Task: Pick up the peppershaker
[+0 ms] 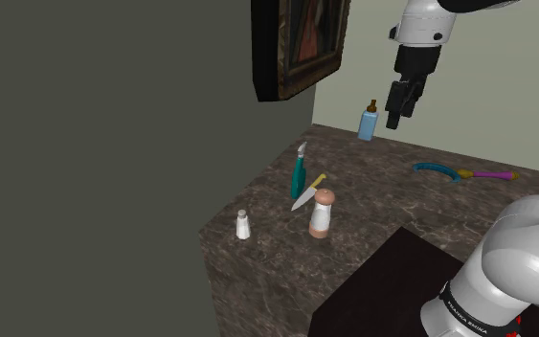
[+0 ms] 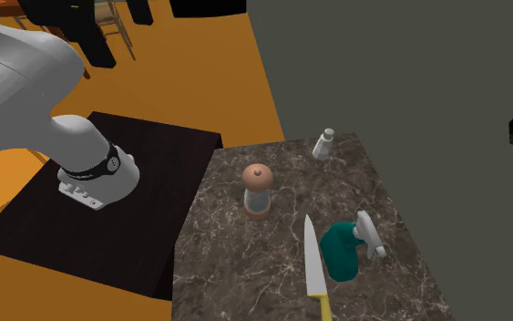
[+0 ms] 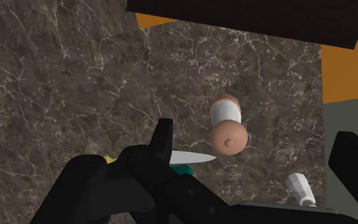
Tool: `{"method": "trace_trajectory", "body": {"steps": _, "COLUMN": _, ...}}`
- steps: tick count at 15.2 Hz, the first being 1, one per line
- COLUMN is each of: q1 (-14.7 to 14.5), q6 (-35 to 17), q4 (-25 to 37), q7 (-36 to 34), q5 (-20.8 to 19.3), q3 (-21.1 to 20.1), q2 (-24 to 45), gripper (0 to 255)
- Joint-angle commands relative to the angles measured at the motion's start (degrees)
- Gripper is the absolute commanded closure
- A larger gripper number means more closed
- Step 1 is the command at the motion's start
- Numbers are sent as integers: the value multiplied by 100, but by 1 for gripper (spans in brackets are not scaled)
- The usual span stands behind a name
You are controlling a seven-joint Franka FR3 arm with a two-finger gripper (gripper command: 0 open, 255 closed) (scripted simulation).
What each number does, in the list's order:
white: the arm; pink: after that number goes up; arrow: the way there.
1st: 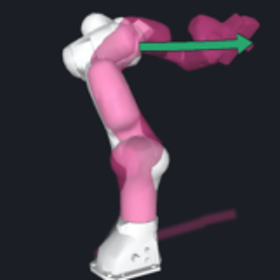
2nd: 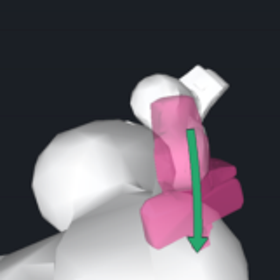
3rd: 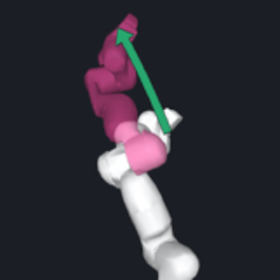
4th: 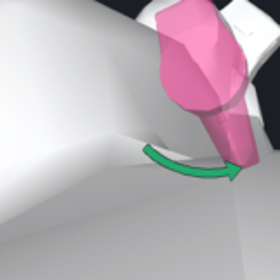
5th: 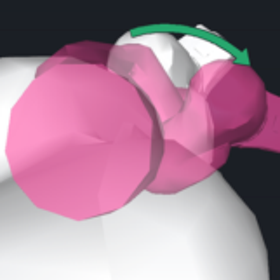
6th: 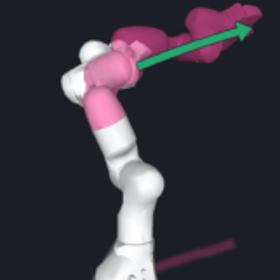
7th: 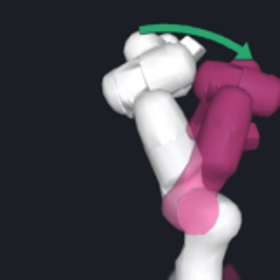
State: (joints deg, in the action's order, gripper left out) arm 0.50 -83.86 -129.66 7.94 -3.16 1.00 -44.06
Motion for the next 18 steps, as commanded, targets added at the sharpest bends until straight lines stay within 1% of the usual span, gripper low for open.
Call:
{"method": "trace_trajectory", "body": {"steps": 1, "q1": 0, "q6": 0, "q4": 0, "q7": 0, "q5": 0, "q3": 0, "q2": 0, "gripper": 0}}
{"method": "trace_trajectory", "body": {"steps": 6, "q1": -23, "q6": -922, "q4": -534, "q7": -150, "q5": 83, "q3": -47, "q2": 465, "gripper": 0}}
{"method": "trace_trajectory", "body": {"steps": 10, "q1": -46, "q6": -1670, "q4": -830, "q7": -259, "q5": 144, "q3": -84, "q2": 976, "gripper": 0}}
{"method": "trace_trajectory", "body": {"steps": 14, "q1": -70, "q6": -2414, "q4": -1003, "q7": -359, "q5": 201, "q3": -122, "q2": 1605, "gripper": 0}}
{"method": "trace_trajectory", "body": {"steps": 18, "q1": -96, "q6": -3134, "q4": -1049, "q7": -450, "q5": 253, "q3": -159, "q2": 2337, "gripper": 0}}
